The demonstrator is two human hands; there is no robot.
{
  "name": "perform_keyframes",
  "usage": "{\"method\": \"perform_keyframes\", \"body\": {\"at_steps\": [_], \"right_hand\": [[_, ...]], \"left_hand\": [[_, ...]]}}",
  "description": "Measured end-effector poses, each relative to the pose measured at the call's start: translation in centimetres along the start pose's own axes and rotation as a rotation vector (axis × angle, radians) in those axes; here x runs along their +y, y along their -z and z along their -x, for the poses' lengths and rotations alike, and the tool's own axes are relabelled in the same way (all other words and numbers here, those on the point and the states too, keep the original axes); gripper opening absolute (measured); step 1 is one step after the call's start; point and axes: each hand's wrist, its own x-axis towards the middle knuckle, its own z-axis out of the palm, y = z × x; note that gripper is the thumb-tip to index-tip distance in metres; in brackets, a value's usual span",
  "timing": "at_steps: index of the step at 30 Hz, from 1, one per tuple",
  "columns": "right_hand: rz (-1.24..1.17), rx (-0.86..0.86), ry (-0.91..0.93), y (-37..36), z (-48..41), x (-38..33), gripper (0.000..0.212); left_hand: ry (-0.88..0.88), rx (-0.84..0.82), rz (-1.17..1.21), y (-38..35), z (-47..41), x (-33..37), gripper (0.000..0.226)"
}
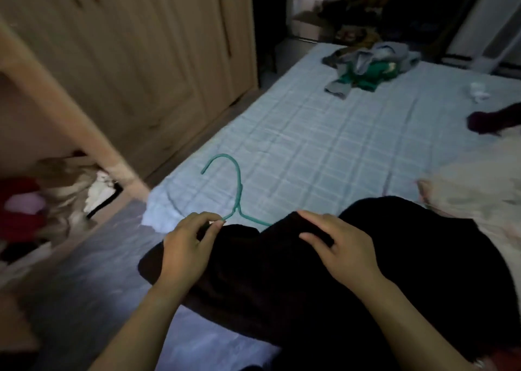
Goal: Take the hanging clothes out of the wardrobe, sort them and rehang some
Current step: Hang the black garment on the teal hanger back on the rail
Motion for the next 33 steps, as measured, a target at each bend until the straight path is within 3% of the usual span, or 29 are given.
{"method": "perform_keyframes", "body": {"at_steps": [2, 6, 8, 9, 12, 16, 23, 33], "right_hand": [[-0.015, -0.047, 0.117, -3.2, -1.5, -4.8, 0.038], [-0.053, -0.182, 0.311, -9.2, -3.7, -13.3, 0.039], [-0.078, -0.255, 0.385, -12.0, -4.9, -16.7, 0.039], [-0.091, -0.283, 0.416, -13.2, -5.5, -18.3, 0.04], [-0.153, -0.333, 0.485, -17.0, -7.7, -23.0, 0.039], [-0.258, -0.368, 0.556, -22.5, -12.1, -28.8, 0.041], [-0.393, -0.337, 0.639, -32.5, -24.6, -40.4, 0.043], [-0.491, -0.075, 0.682, -41.0, -43.2, -58.9, 0.036]], "left_hand": [[0.11, 0.105, 0.028, 4.7, 2.4, -3.6, 0.01], [0.259, 0.352, -0.032, 12.5, 7.3, -9.1, 0.032], [0.298, 0.436, -0.063, 15.9, 8.7, -11.1, 0.016], [0.305, 0.468, -0.086, 17.4, 9.0, -12.1, 0.008], [0.29, 0.555, -0.163, 22.2, 9.0, -14.6, 0.027], [0.248, 0.613, -0.277, 28.7, 6.4, -19.0, 0.028], [0.258, 0.655, -0.385, 41.2, -3.6, -28.1, 0.026], [0.145, 0.822, -0.54, 61.8, -20.3, -35.2, 0.026]]}}
